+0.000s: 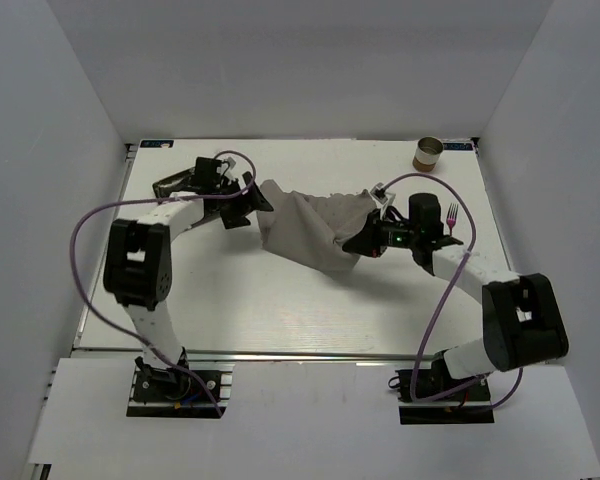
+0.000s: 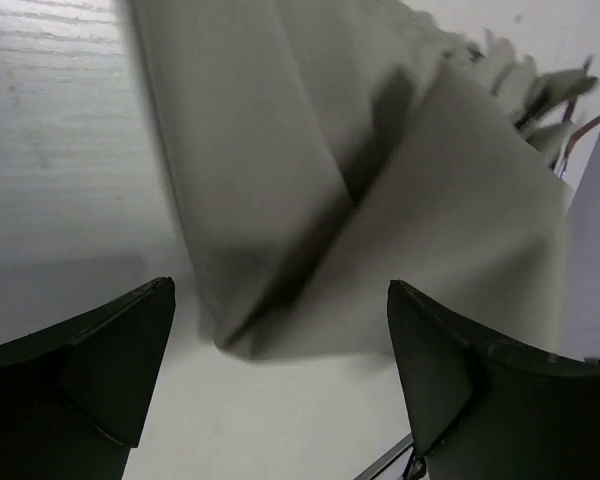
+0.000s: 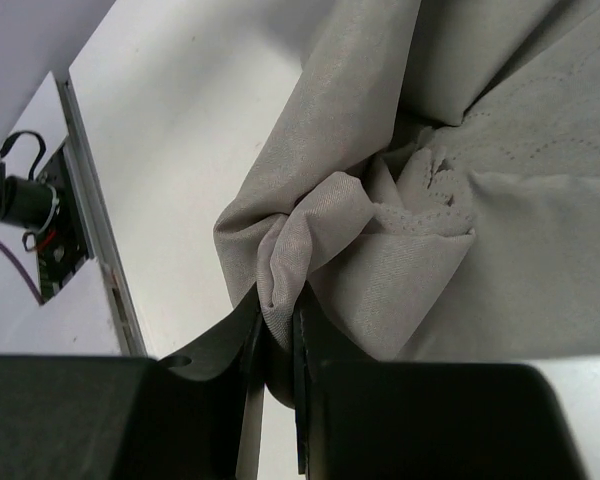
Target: Set the dinner table for one person
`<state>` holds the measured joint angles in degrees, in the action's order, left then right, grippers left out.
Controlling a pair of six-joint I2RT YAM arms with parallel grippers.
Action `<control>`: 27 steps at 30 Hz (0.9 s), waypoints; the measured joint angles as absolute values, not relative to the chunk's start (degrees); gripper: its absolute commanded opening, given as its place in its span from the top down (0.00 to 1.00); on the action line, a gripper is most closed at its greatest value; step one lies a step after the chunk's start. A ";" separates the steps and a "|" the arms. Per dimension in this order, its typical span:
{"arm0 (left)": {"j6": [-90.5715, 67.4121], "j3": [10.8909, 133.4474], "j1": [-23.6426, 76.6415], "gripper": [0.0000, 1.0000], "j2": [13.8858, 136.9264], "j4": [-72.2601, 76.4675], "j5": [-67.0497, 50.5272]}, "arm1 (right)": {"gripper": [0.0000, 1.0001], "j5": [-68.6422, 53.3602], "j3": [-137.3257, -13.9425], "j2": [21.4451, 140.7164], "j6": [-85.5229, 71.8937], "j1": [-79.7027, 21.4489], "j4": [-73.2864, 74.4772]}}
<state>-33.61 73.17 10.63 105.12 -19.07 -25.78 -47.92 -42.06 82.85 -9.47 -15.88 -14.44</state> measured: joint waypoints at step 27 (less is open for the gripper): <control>-37.67 79.24 12.56 0.04 116.38 -1.10 -47.40 | 1.00 -44.71 -32.08 72.51 -10.17 -16.88 -17.21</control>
